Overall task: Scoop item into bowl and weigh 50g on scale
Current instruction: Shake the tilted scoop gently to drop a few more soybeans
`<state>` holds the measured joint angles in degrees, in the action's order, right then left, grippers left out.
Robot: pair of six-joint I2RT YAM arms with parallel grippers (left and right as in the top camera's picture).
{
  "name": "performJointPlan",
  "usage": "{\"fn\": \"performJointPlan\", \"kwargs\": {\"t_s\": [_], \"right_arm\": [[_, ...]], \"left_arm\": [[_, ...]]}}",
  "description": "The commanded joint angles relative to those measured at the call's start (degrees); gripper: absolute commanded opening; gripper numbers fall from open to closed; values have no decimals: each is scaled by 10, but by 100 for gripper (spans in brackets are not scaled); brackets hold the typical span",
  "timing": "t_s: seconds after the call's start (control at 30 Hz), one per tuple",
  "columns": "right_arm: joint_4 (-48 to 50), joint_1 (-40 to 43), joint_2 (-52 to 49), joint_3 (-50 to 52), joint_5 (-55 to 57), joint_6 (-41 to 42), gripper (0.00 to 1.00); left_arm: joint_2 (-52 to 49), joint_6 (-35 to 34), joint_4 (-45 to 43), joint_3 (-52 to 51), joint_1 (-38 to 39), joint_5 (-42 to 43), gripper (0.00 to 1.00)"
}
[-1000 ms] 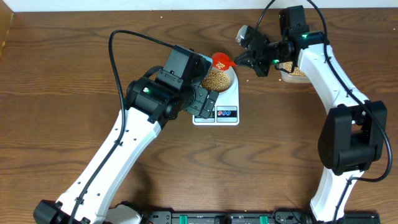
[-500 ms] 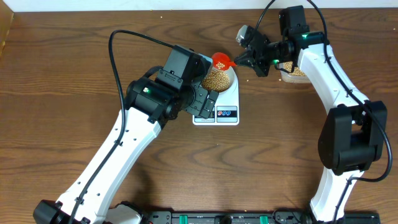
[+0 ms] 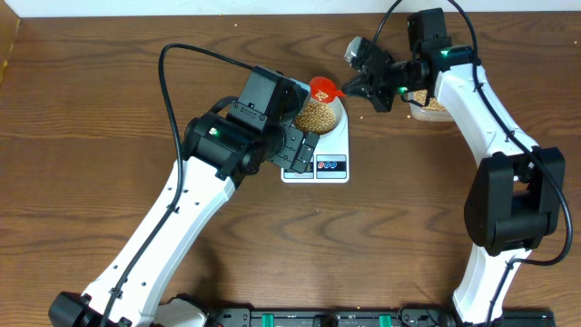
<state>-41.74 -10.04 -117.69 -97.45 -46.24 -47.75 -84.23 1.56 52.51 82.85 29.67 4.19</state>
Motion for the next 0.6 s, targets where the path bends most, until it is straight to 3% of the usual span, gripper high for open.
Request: {"fn": "performJointPlan", "kwargs": {"t_s": [0.0, 0.57], "right_arm": [[0, -1, 21, -1, -13, -7, 1], [0, -1, 21, -1, -12, -8, 1]], "left_arm": [[-4, 6, 2, -6, -1, 1, 98], [-4, 6, 2, -6, -1, 1, 98]]}}
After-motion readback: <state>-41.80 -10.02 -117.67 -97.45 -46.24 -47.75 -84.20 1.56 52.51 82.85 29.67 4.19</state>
